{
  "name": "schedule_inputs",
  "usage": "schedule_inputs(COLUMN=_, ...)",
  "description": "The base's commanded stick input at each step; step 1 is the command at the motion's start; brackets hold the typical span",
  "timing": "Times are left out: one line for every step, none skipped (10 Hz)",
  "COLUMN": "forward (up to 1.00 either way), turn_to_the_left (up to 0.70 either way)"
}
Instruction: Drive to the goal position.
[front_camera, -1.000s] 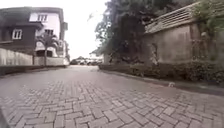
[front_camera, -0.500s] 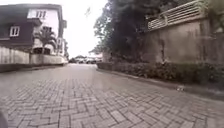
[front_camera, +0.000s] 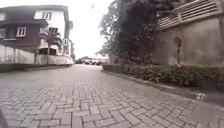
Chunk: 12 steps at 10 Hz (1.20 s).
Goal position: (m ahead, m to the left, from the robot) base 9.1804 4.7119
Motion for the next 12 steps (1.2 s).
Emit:
schedule_inputs(forward=0.70, turn_to_the_left=0.00)
schedule_inputs(forward=0.70, turn_to_the_left=0.00)
schedule_inputs(forward=0.70, turn_to_the_left=0.00)
schedule_inputs(forward=0.70, turn_to_the_left=0.00)
schedule_inputs(forward=0.70, turn_to_the_left=0.00)
schedule_inputs(forward=0.70, turn_to_the_left=0.00)
schedule_inputs(forward=0.70, turn_to_the_left=0.00)
schedule_inputs(forward=0.70, turn_to_the_left=0.00)
schedule_inputs(forward=0.70, turn_to_the_left=0.04)
schedule_inputs(forward=0.70, turn_to_the_left=0.29)
schedule_inputs(forward=0.70, turn_to_the_left=0.02)
schedule_inputs(forward=0.70, turn_to_the_left=0.00)
